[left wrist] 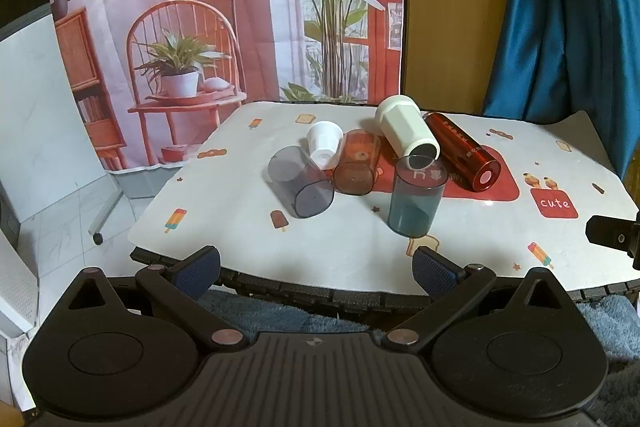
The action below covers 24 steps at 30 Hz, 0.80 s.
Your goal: Flip cup upright
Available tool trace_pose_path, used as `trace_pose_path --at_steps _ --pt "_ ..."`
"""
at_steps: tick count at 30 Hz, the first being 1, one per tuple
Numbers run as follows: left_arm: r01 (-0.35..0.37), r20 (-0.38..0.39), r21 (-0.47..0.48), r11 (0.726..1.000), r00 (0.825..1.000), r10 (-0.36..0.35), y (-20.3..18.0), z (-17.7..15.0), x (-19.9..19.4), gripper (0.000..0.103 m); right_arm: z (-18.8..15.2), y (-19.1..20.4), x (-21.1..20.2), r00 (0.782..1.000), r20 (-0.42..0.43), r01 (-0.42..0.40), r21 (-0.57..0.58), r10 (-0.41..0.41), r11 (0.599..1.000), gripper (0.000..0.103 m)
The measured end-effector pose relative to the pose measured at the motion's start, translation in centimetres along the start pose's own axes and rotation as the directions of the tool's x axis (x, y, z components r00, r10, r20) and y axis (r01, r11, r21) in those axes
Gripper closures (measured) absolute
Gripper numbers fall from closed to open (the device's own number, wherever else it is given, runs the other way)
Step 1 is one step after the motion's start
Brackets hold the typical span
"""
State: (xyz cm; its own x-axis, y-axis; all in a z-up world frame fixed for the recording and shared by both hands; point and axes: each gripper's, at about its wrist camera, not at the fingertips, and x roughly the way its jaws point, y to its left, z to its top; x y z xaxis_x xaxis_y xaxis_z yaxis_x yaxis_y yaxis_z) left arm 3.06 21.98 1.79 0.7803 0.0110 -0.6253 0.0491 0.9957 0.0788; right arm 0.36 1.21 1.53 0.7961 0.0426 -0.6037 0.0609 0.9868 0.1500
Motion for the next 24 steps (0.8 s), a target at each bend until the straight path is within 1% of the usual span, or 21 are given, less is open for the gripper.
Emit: trace_pose_path --at_steps 15,24 --pt "0.003 0.026 -0.011 1.0 1.0 -0.003 0.02 -0.13 -0.46 0.0 -0.17 -0.12 -0.49 1.0 0.03 0.009 0.003 -0.009 1.0 0.0" --pt "0.004 0.033 -0.006 1.0 0.999 -0.004 -0.05 -0.2 -0.63 0.0 -0.32 -0.34 -0.58 1.0 0.029 -0.01 0.019 0.009 1.0 0.0"
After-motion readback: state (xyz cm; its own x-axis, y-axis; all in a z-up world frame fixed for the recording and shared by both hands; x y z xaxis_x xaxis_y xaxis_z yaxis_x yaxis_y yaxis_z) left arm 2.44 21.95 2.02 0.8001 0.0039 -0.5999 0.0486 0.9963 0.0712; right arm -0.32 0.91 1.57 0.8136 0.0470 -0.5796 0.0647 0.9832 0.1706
